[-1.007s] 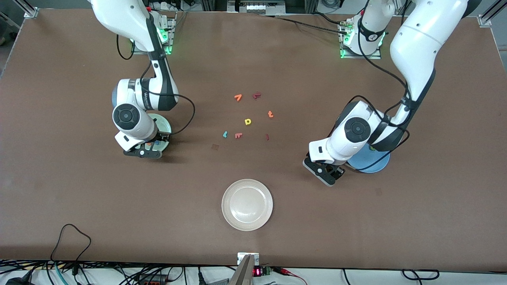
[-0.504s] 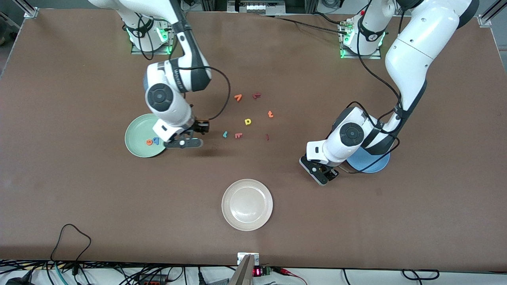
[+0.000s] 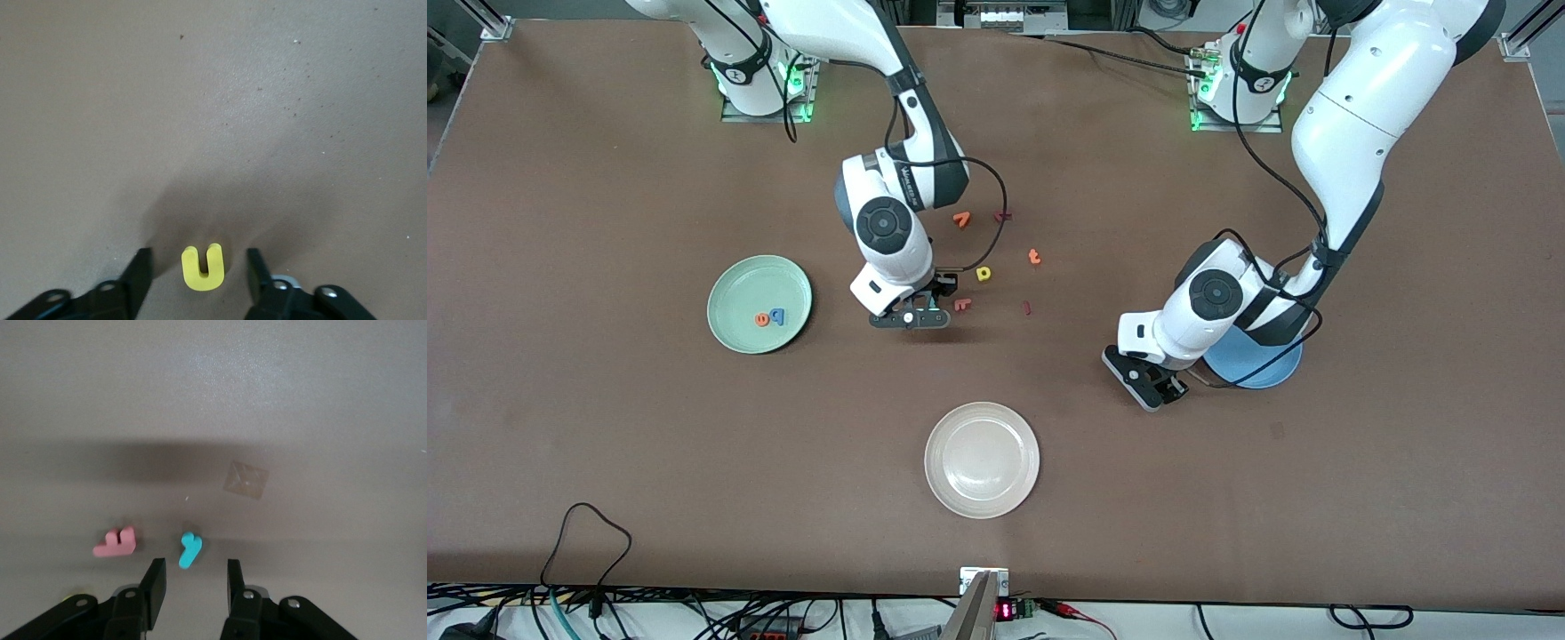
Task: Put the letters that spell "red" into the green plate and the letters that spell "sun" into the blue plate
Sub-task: 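Place the yellow u on the blue plate while the right gripper lowers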
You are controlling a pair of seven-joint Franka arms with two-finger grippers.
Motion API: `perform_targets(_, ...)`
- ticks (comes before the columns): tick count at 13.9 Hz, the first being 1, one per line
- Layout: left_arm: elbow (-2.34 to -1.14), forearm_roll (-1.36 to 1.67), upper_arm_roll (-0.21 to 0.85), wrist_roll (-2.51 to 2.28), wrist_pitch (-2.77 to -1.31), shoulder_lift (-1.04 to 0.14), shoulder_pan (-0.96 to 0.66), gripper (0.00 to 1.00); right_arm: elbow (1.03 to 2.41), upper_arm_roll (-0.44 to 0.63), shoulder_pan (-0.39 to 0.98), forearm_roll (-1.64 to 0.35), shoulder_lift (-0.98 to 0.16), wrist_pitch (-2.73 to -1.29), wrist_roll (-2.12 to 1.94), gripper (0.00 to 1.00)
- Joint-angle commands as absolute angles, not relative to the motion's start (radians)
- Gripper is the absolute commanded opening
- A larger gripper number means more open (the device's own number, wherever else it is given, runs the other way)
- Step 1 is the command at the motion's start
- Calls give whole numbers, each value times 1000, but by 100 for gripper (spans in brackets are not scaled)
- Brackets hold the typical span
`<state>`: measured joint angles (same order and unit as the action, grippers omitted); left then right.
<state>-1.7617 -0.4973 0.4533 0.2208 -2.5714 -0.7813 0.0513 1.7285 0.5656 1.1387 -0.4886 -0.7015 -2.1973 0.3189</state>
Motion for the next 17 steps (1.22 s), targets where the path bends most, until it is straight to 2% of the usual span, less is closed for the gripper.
perform_targets(1, -1781, -529, 449, 215, -2588, -773, 57, 36, 1690, 560, 1137, -497, -742, -2198, 328, 46)
perform_targets(3, -1781, -529, 449, 203, -2588, -770, 57, 21, 1690, 558, 1137, -495, -756, -2200, 327, 46)
perform_targets(4, -1781, -529, 451, 202, -2586, -767, 57, 18, 1690, 558, 1135, -500, -761, -2200, 327, 46)
perform_targets(7, -1775, -529, 451, 212, -2562, -707, 84, 18, 1690, 543, 1135, -505, -764, -2206, 331, 46)
perform_targets(10, -1773, -529, 497, 216, -2407, -623, 168, 18, 1689, 538, 1134, -506, -776, -2215, 334, 46)
perform_targets(13, -1792, -526, 537, 219, -2187, -526, 254, 19, 1689, 537, 1135, -506, -784, -2221, 333, 46)
perform_targets(15, -1837, -523, 609, 219, -2128, -502, 380, 19, 1689, 537, 1135, -508, -790, -2221, 334, 45)
perform_targets(17, -1935, -523, 691, 174, -2167, -506, 530, 19, 1689, 535, 1134, -509, -792, -2235, 334, 44)
